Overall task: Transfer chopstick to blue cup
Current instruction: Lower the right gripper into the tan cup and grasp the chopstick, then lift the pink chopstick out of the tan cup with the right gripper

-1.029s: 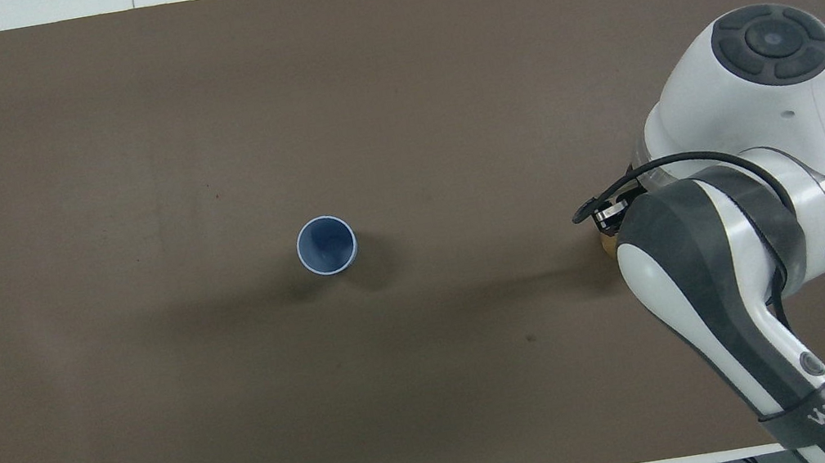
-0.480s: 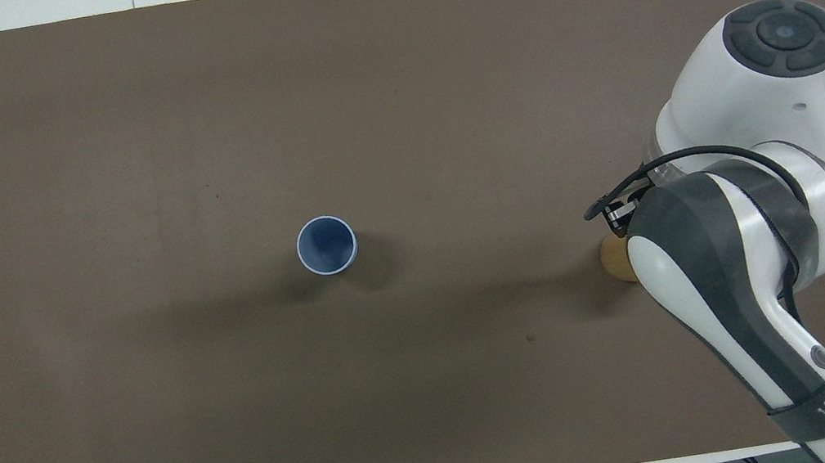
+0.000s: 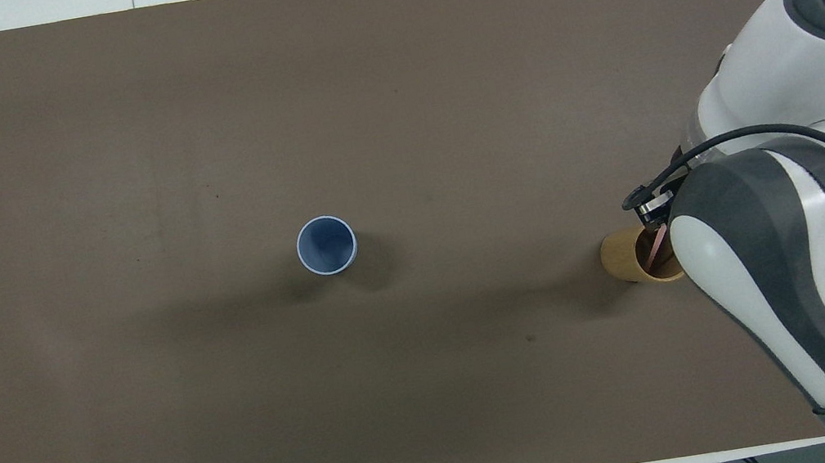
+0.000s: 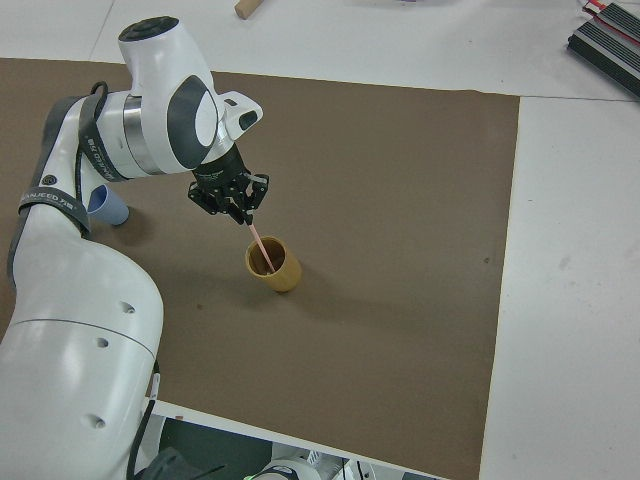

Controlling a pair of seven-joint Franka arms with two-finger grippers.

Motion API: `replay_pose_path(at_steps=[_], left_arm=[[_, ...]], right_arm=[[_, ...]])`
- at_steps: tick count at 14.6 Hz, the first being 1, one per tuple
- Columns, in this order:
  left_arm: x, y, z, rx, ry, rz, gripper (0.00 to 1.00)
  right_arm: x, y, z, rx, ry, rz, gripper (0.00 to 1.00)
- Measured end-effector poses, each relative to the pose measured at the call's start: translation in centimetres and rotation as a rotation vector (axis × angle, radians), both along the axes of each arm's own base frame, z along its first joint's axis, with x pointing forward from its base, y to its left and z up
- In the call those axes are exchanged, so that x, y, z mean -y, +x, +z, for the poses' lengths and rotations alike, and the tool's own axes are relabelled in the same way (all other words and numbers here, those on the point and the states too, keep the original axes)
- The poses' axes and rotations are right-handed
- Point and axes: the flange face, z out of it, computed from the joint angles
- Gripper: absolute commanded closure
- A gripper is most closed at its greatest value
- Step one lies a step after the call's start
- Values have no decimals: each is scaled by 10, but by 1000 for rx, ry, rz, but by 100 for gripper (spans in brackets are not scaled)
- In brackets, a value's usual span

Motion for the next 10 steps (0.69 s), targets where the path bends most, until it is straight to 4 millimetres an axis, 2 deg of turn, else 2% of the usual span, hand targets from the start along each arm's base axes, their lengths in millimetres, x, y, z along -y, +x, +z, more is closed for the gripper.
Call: replay_pose_path(at_steps=[4, 7, 10], left_arm=[[0, 0, 0, 0, 0, 0, 0], [0, 0, 0, 0, 0, 0, 0], [0, 0, 0, 0, 0, 0, 0]], right_arm=[[3, -11, 79, 12, 10, 0, 96], [-4, -16, 135, 79, 76, 6, 97], [-20, -11, 171, 179, 174, -27, 98]])
